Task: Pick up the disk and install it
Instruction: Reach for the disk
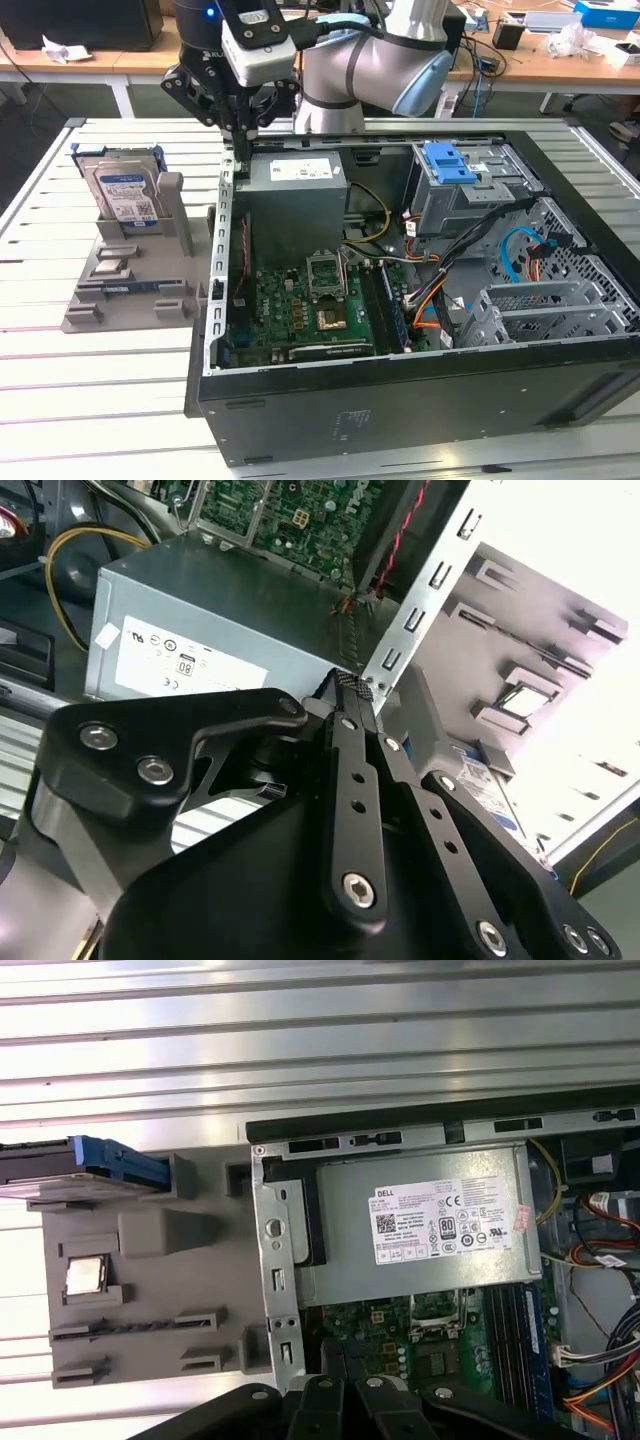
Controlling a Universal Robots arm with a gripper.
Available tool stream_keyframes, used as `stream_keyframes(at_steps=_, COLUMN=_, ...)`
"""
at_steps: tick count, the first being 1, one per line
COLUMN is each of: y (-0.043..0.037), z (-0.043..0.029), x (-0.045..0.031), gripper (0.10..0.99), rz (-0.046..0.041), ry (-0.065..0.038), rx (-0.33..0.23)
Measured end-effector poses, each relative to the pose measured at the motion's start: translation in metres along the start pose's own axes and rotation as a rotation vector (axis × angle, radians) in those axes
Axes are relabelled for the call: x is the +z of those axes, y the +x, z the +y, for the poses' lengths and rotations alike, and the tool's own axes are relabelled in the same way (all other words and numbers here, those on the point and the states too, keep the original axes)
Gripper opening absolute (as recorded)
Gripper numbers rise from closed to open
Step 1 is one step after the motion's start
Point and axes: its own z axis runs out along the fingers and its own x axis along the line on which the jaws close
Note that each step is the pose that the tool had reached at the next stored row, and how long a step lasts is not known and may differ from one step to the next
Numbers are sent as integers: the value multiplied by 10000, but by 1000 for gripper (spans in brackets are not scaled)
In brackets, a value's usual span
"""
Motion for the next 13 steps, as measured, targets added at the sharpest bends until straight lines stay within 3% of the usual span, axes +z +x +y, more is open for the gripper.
stream_keyframes(at_steps=3, y=66, z=-5, x=-2, gripper=106, rz=1, ry=1, rx=0)
stream_keyframes(at_steps=5, y=169, z=-12, x=-5, gripper=106, rz=1, ry=1, rx=0)
stream_keyframes(at_steps=13, y=413, z=-31, x=-11, gripper=106, rz=1, ry=0, rx=0)
